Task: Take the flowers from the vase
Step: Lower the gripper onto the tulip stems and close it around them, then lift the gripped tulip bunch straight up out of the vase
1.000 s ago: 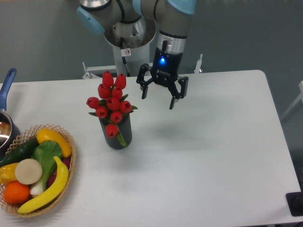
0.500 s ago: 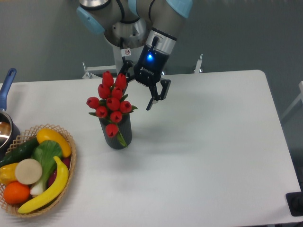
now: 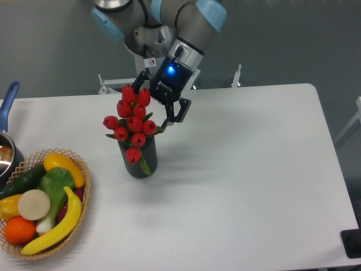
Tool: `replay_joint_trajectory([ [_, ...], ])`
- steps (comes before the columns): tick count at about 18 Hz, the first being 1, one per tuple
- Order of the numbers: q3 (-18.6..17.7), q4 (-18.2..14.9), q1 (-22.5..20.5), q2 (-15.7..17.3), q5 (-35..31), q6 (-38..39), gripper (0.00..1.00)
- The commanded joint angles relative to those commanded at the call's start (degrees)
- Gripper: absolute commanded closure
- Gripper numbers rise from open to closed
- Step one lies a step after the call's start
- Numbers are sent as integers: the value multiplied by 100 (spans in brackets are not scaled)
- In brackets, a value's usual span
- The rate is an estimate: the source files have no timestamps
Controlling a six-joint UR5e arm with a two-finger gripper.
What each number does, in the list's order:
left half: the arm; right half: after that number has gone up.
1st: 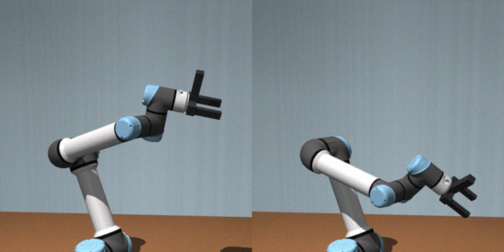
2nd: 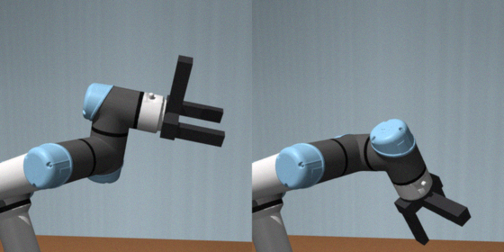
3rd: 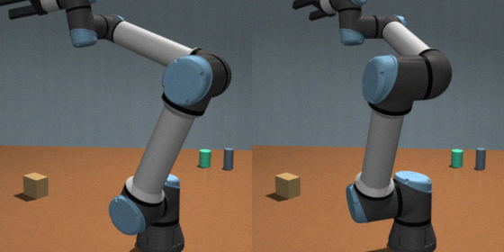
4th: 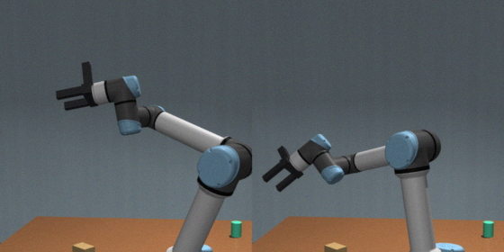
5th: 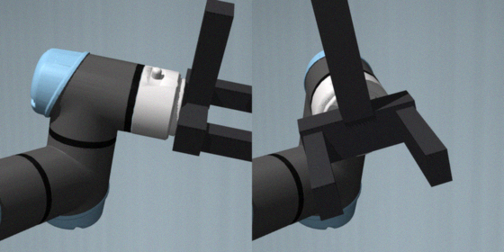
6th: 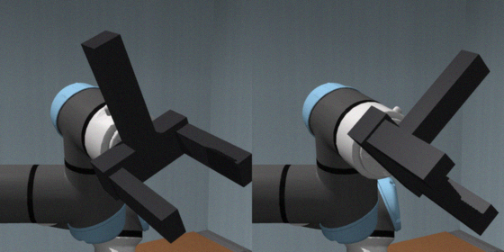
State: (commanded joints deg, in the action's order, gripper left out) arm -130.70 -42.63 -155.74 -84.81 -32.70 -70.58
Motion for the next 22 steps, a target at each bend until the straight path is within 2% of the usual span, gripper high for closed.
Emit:
replay_joint_trajectory([
  [6, -9, 17, 53, -149, 334, 0, 0],
  [8, -26, 123, 114, -167, 335, 0, 1],
  [10, -26, 123, 167, -159, 343, 0, 24],
  [13, -35, 123, 167, -141, 343, 0, 84],
  [14, -44, 123, 167, -106, 343, 9, 97],
  [15, -61, 123, 167, -80, 343, 9, 100],
  [22, -35, 123, 123, 96, 352, 26, 100],
])
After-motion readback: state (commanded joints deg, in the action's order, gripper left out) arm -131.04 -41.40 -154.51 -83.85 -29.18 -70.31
